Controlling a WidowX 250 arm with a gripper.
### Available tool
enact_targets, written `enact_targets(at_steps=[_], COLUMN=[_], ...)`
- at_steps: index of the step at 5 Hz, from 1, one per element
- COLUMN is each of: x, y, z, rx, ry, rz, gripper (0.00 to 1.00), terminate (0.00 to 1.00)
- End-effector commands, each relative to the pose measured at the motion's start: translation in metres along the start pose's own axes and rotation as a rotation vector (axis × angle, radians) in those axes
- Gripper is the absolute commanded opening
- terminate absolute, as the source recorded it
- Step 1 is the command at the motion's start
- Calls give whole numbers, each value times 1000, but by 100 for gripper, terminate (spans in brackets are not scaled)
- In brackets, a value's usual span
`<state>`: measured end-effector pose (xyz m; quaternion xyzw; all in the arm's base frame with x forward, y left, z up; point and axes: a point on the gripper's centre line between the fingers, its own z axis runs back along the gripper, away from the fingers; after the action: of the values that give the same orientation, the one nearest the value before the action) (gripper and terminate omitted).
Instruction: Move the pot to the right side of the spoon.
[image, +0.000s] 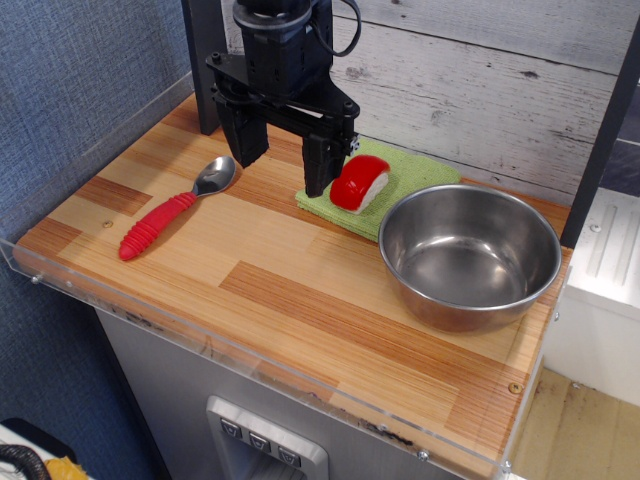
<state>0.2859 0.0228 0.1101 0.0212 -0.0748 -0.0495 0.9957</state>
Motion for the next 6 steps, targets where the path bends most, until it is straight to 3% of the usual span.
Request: enact_targets(at_steps=[1, 2, 4, 6], x=[0, 7, 17, 25], y=[0, -15, -57, -76], z=[0, -14, -38, -72], rx=[0, -39, -186, -170], ry=[0, -33, -127, -98], rz=[0, -4, -27, -133], gripper=[100, 100, 100, 100], terminate=[0, 0, 0, 0])
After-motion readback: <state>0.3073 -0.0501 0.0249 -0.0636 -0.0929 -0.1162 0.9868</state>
